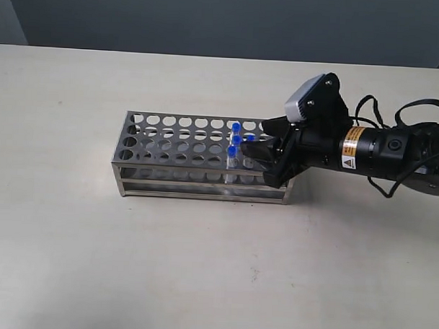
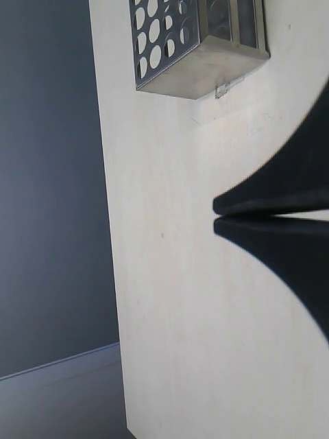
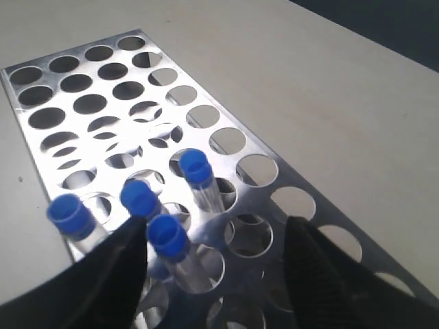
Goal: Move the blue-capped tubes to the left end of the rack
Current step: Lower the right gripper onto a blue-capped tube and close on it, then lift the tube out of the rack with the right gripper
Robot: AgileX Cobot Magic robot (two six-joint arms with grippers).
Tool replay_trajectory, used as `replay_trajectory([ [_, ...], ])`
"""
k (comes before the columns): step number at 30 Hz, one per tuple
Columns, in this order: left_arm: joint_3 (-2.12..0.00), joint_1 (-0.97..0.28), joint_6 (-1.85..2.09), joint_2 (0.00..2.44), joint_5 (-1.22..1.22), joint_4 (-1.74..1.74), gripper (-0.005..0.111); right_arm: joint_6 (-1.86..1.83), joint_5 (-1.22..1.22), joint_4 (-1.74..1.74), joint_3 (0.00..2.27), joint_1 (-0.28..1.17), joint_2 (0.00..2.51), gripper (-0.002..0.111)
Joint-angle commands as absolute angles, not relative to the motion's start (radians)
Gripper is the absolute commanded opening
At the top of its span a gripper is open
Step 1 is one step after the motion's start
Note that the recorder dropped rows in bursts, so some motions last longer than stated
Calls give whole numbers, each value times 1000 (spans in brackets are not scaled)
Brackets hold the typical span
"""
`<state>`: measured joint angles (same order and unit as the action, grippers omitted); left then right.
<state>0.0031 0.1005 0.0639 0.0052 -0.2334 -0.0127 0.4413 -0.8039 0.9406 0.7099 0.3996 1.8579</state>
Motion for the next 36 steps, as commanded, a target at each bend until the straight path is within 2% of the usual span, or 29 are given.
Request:
replay_trajectory([
  [1, 0, 98, 63, 0, -231, -25, 1, 440, -805, 933, 712, 413, 1860, 57],
  [14, 0, 98, 63, 0, -231, -23, 1, 444, -800, 911, 712, 450, 1911, 56],
  [16, 0, 98, 63, 0, -231, -23, 1, 444, -796, 911, 712, 450, 1911, 48],
  [19, 0, 98, 63, 0, -231, -23, 1, 444, -796, 915, 712, 450, 1911, 22],
  [20, 0, 98, 63, 0, -231, -23, 1, 446, -796, 915, 712, 450, 1911, 17],
  [24, 0, 98, 63, 0, -231, -23, 1, 466, -791, 919, 712, 450, 1911, 2],
  [36, 0, 98, 63, 0, -231, -23, 1, 501, -667, 946, 712, 450, 1789, 0],
])
